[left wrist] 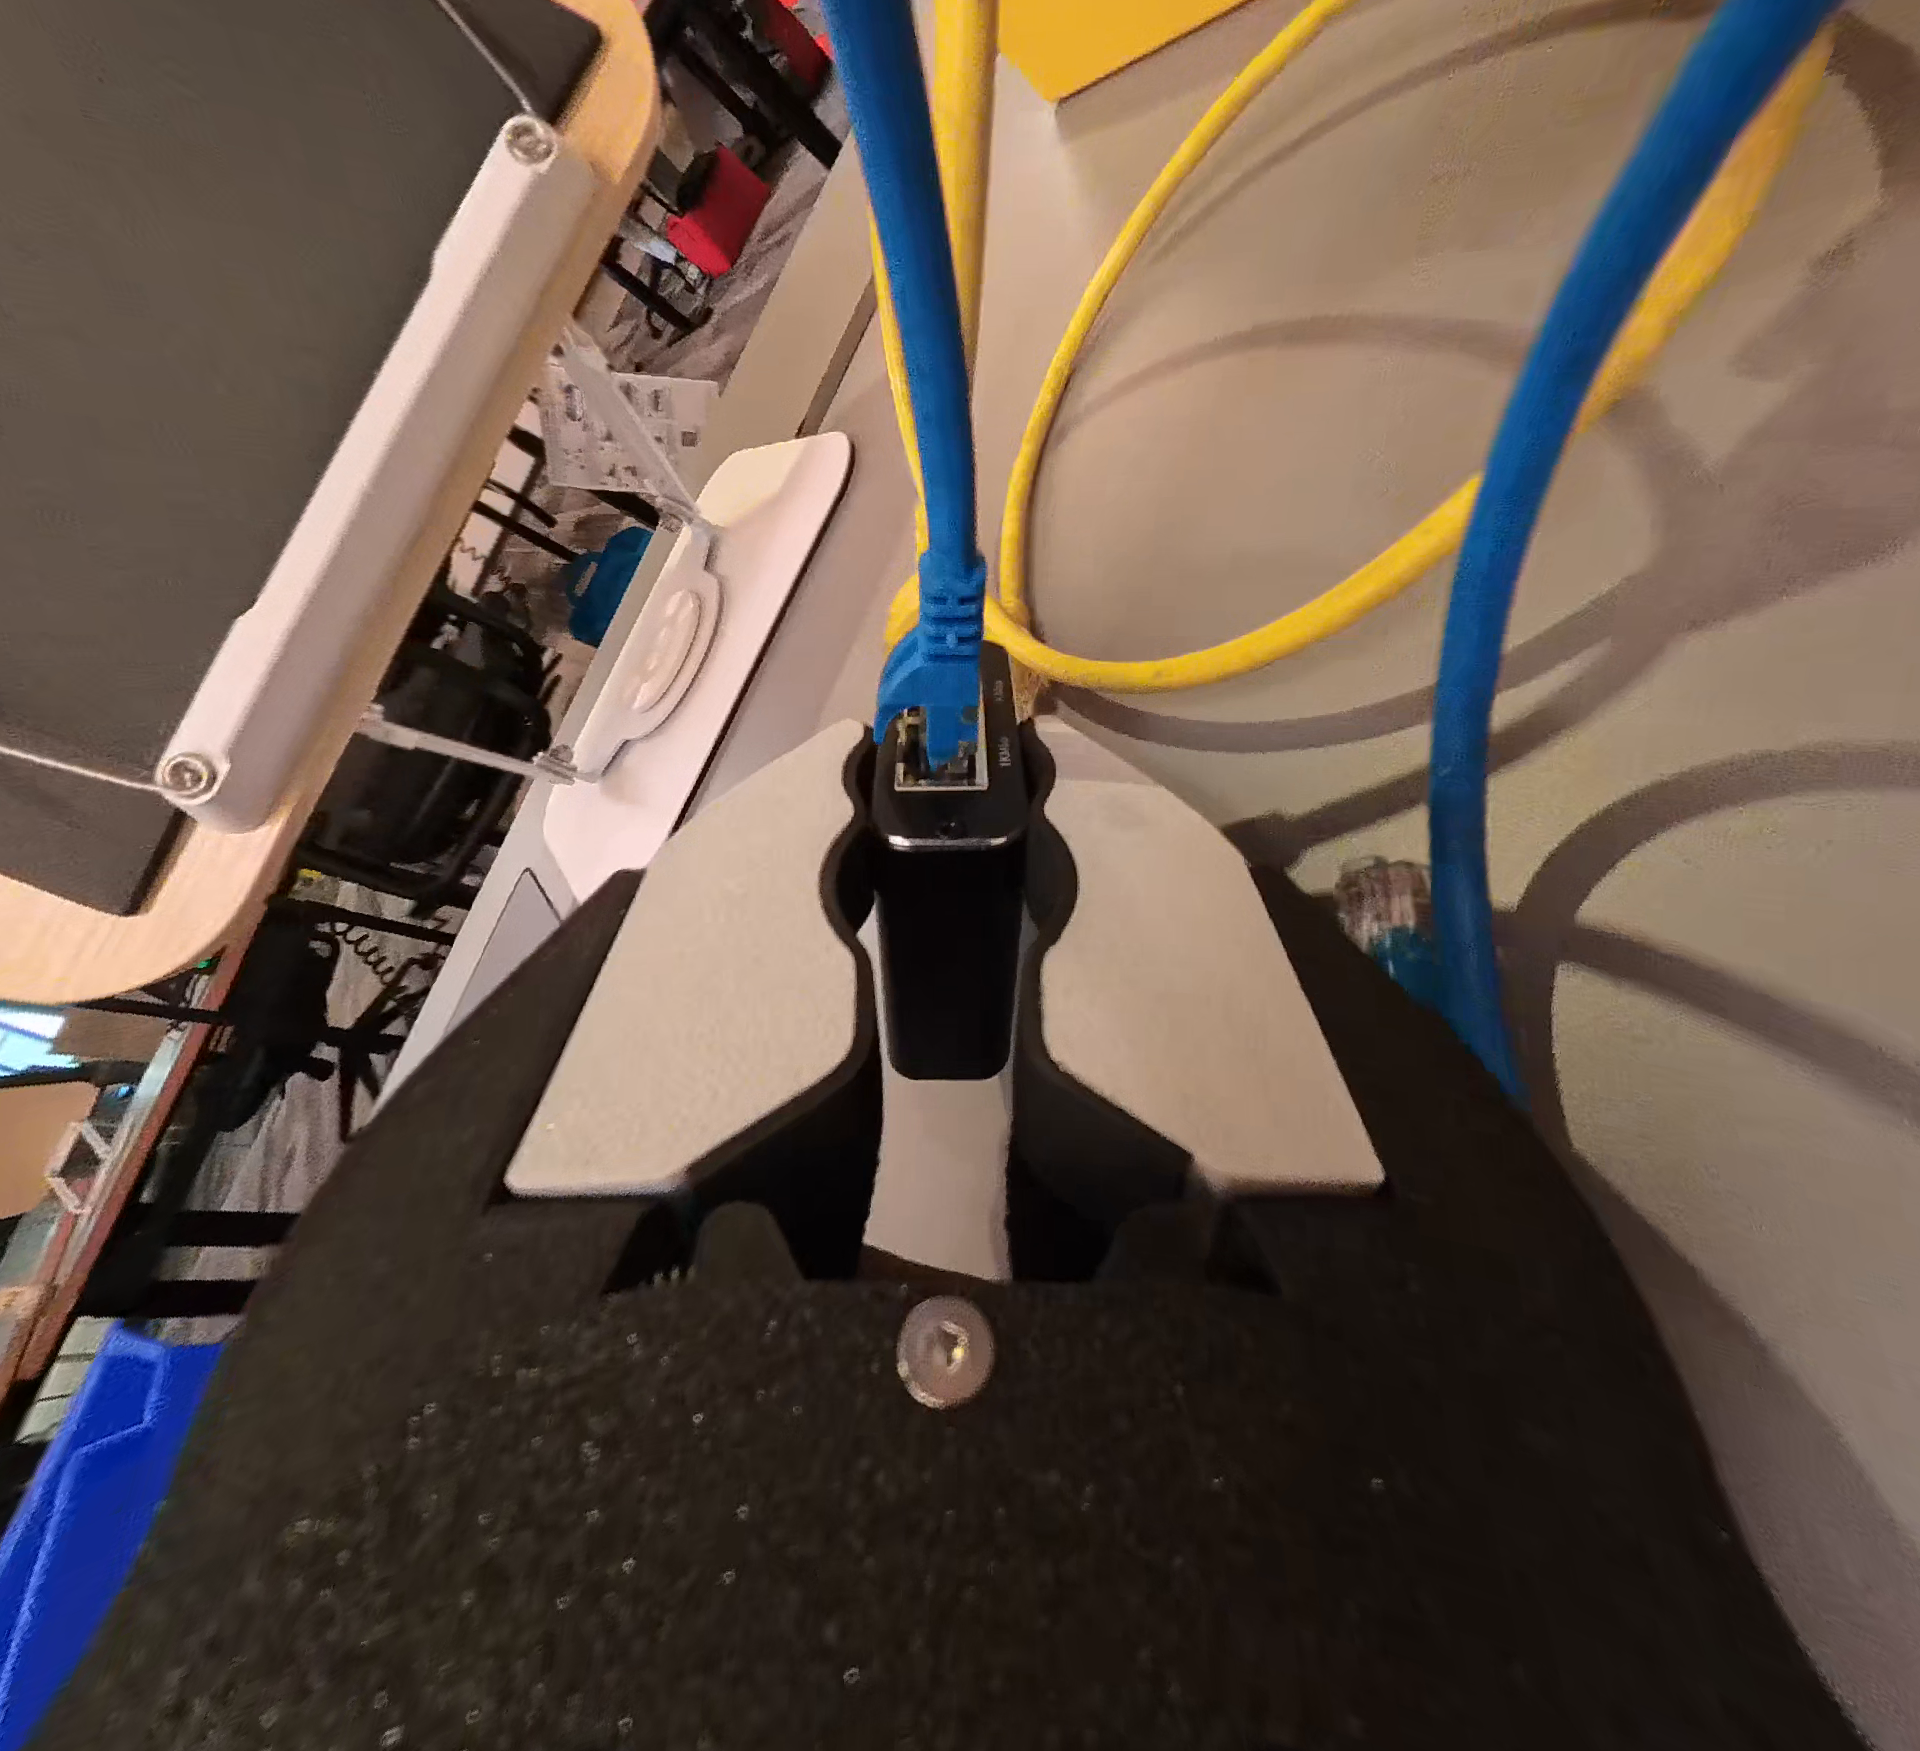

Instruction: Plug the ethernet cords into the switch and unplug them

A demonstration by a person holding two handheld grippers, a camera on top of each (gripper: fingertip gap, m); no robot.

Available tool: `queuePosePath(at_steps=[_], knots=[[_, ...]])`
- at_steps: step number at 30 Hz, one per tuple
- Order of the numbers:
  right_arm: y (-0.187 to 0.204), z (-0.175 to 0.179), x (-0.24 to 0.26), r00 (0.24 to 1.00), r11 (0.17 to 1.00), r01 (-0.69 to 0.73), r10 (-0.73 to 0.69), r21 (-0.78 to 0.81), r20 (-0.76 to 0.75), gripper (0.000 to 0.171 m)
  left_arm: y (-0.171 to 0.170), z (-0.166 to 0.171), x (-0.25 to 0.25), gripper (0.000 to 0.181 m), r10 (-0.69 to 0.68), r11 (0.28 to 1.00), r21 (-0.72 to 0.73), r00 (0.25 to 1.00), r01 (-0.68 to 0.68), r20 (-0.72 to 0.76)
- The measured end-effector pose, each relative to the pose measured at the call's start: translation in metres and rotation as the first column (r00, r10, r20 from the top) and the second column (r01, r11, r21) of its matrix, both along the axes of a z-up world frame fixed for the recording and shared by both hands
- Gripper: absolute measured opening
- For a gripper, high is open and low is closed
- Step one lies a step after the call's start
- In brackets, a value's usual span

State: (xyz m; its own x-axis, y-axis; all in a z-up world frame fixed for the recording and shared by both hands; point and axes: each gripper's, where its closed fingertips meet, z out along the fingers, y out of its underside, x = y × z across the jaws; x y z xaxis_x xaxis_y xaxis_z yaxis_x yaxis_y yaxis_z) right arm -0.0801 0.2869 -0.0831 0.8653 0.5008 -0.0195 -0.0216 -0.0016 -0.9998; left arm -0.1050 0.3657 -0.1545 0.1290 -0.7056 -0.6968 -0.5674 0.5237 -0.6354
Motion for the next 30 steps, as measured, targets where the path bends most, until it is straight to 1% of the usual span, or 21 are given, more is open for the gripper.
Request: queuePosePath(at_steps=[5, 7, 9, 11, 14, 15, 17, 18, 19, 20, 22, 24, 25, 26, 28, 30], knots=[[0.0, 0.001, 0.002, 1.0, 1.0, 0.01, -0.01, 0.003, -0.011, 0.029, 0.006, -0.004, -0.002, 0.024, 0.049, 0.998, 0.029, 0.998, -0.048, -0.032], [0.0, 0.003, 0.009, 0.999, 0.999, 0.043, -0.043, 0.005, -0.032, 0.029, 0.012, -0.005, -0.005, 0.024, 0.097, 0.994, 0.048, 0.994, -0.095, -0.05], [-0.003, 0.004, 0.013, 0.997, 0.997, 0.077, -0.077, -0.011, -0.006, 0.03, 0.021, -0.007, -0.01, 0.024, 0.142, 0.985, 0.114, 0.985, -0.131, -0.094], [-0.008, 0.017, 0.014, 0.995, 0.995, 0.099, -0.099, -0.002, 0.008, 0.03, 0.031, -0.01, -0.015, 0.025, 0.206, 0.963, 0.209, 0.965, -0.17, -0.164], [-0.023, 0.03, 0.011, 0.994, 0.994, 0.099, -0.1, -0.038, -0.032, 0.03, 0.033, -0.013, -0.016, 0.024, 0.267, 0.939, 0.281, 0.936, -0.199, -0.228], [-0.031, 0.029, 0.01, 0.994, 0.994, 0.095, -0.098, -0.059, -0.051, 0.034, 0.031, -0.013, -0.015, 0.024, 0.28, 0.932, 0.301, 0.93, -0.204, -0.238], [-0.045, 0.02, 0.014, 0.989, 0.985, 0.135, -0.14, -0.104, -0.043, 0.03, 0.028, -0.014, -0.018, 0.024, 0.322, 0.92, 0.315, 0.907, -0.232, -0.27], [-0.052, 0.014, 0.016, 0.987, 0.979, 0.151, -0.157, -0.135, -0.031, 0.03, 0.026, -0.016, -0.021, 0.024, 0.34, 0.922, 0.291, 0.891, -0.254, -0.302], [-0.059, 0.008, 0.016, 0.987, 0.974, 0.152, -0.158, -0.169, -0.023, 0.033, 0.025, -0.019, -0.023, 0.026, 0.353, 0.926, 0.255, 0.875, -0.278, -0.331], [-0.065, 0.004, 0.017, 0.986, 0.969, 0.156, -0.163, -0.192, -0.02, 0.031, 0.024, -0.022, -0.026, 0.029, 0.364, 0.929, 0.211, 0.86, -0.305, -0.358], [-0.077, -0.004, 0.025, 0.977, 0.954, 0.203, -0.212, -0.222, -0.017, 0.031, 0.022, -0.022, -0.028, 0.038, 0.375, 0.927, 0.131, 0.845, -0.352, -0.381], [-0.085, -0.011, 0.029, 0.97, 0.937, 0.234, -0.244, -0.26, -0.004, 0.034, 0.017, -0.018, -0.031, 0.053, 0.366, 0.923, 0.048, 0.837, -0.381, -0.407], [-0.088, -0.013, 0.03, 0.968, 0.931, 0.243, -0.252, -0.272, 0.003, 0.031, 0.015, -0.014, -0.034, 0.066, 0.366, 0.916, 0.0, 0.836, -0.401, -0.41], [-0.091, -0.015, 0.032, 0.962, 0.924, 0.265, -0.271, -0.276, 0.017, 0.031, 0.01, -0.01, -0.036, 0.071, 0.352, 0.909, -0.066, 0.843, -0.411, -0.406], [-0.094, -0.015, 0.034, 0.954, 0.916, 0.297, -0.295, -0.27, 0.047, 0.032, -0.005, -0.004, -0.041, 0.071, 0.314, 0.885, -0.213, 0.868, -0.414, -0.385], [-0.097, -0.013, 0.035, 0.949, 0.914, 0.314, -0.307, -0.257, 0.066, 0.038, -0.02, 0.007, -0.051, 0.07, 0.306, 0.845, -0.328, 0.886, -0.422, -0.349]])
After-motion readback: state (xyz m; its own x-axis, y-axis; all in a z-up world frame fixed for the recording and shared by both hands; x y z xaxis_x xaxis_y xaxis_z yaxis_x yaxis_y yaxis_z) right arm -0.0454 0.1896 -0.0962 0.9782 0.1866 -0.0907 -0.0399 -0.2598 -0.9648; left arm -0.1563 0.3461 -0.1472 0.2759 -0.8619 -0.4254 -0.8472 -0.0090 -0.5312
